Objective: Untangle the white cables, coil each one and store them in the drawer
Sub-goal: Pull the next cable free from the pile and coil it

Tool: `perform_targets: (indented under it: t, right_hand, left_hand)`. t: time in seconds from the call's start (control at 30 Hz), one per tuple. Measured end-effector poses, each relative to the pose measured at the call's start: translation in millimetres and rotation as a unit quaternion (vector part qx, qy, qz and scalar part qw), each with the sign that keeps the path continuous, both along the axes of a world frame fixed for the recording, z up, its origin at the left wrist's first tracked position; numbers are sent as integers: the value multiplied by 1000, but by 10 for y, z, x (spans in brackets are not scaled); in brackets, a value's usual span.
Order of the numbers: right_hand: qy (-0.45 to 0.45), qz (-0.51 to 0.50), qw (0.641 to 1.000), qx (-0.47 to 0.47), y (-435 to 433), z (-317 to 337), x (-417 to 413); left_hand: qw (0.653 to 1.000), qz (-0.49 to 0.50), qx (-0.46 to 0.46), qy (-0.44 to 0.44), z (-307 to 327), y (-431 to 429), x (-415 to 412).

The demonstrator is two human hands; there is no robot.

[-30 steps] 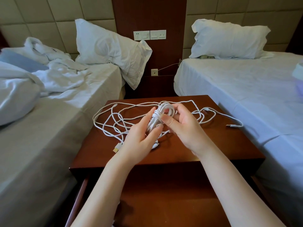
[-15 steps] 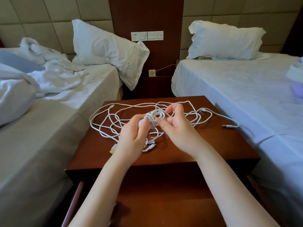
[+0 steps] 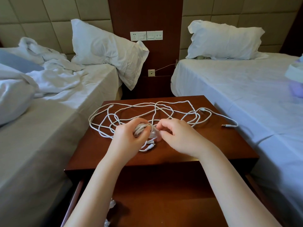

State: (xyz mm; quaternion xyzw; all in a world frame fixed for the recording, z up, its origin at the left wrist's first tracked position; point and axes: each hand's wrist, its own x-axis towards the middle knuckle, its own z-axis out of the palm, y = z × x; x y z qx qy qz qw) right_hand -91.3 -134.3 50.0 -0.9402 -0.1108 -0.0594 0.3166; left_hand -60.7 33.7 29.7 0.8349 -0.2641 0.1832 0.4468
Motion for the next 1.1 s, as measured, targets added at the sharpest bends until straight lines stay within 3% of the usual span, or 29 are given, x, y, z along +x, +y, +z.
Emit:
perform_targets:
  t: [0.1,0.27,0.5,0.7,1.1]
  right_hand:
    - [-27,-9,1000,12,-11,-12,17]
    - [64,34,984,163,-58,-1,-11]
    - [108,87,941,310,-49,-3,0]
    - [118,96,911,382,-26,-59,34]
    - [44,68,945,317,102,-107,53]
  left_hand:
    - [997,-11,-33,70,23,47,-7]
    - [973,-56,-91,204,83,108,-27]
    - [974,-84,-18,212,187,192,-26]
    - [970,-86,10,225,158,200,-23]
    - [950,-107,-98,276,125,151,-6]
